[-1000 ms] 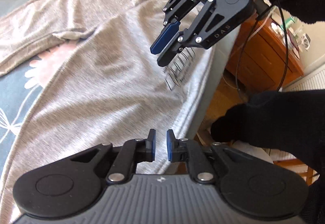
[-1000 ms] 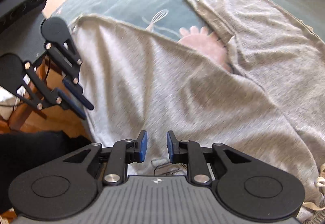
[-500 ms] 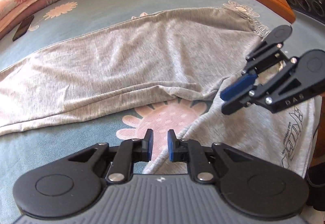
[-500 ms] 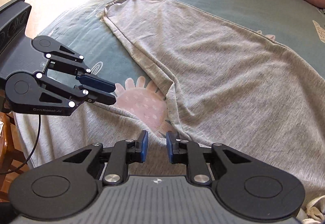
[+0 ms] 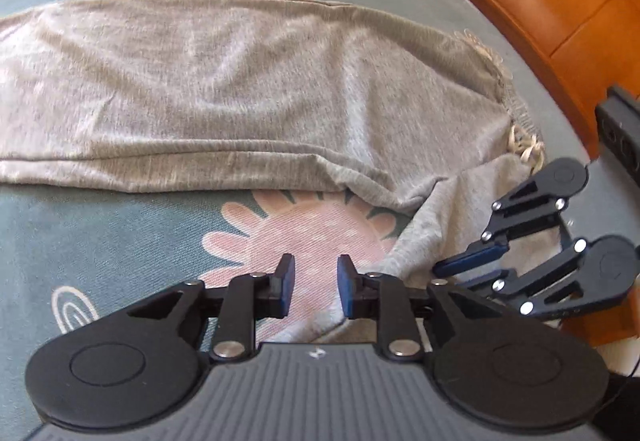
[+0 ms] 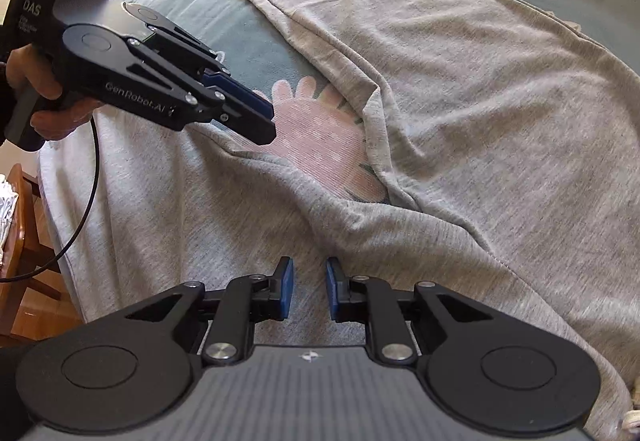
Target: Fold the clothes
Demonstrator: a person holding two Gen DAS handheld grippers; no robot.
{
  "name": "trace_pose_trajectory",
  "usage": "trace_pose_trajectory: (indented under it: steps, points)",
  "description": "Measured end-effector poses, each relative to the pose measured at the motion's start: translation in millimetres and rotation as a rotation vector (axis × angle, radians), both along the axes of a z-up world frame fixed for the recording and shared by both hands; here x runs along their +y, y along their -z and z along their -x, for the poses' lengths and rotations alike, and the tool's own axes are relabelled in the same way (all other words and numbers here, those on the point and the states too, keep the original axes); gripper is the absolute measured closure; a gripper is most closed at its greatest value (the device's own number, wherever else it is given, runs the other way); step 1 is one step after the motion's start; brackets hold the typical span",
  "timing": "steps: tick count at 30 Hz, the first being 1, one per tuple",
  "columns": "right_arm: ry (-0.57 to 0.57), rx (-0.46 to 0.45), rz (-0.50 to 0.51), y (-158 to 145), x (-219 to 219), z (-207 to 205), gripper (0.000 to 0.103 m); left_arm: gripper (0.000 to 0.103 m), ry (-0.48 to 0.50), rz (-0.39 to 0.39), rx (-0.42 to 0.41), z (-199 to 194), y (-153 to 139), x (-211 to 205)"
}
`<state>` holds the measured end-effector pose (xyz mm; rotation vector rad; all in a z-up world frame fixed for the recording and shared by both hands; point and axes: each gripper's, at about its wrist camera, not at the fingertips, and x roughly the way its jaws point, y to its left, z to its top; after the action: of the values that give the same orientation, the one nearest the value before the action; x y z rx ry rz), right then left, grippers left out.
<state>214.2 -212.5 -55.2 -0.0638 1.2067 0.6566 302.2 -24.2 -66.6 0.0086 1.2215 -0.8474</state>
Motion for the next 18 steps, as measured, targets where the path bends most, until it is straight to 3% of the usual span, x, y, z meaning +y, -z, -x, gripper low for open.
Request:
trace_pose_trajectory:
  steps: [2,6,9,13,16,18]
  points:
    - [0.004,0.008,-0.009,0,1,0,0.083,0.062,0.027,0.066,0.098,-6,6,0]
    - [-0.006,0.010,-0.013,-1,5,2,0.083,0.062,0.105,-0.027,0.064,-3,15,-14]
    - [-0.021,0.016,-0.021,-5,6,5,0.083,0.062,0.093,-0.001,0.085,-7,14,-13]
    - [-0.025,0.018,-0.039,-11,5,7,0.082,0.062,0.019,0.102,0.255,-28,22,-7]
    - [-0.013,0.014,-0.031,-13,4,6,0.082,0.064,0.019,0.082,0.340,-34,30,-14]
    - [-0.007,0.015,-0.031,-13,3,6,0.082,0.064,-0.007,0.124,0.434,-38,36,-12]
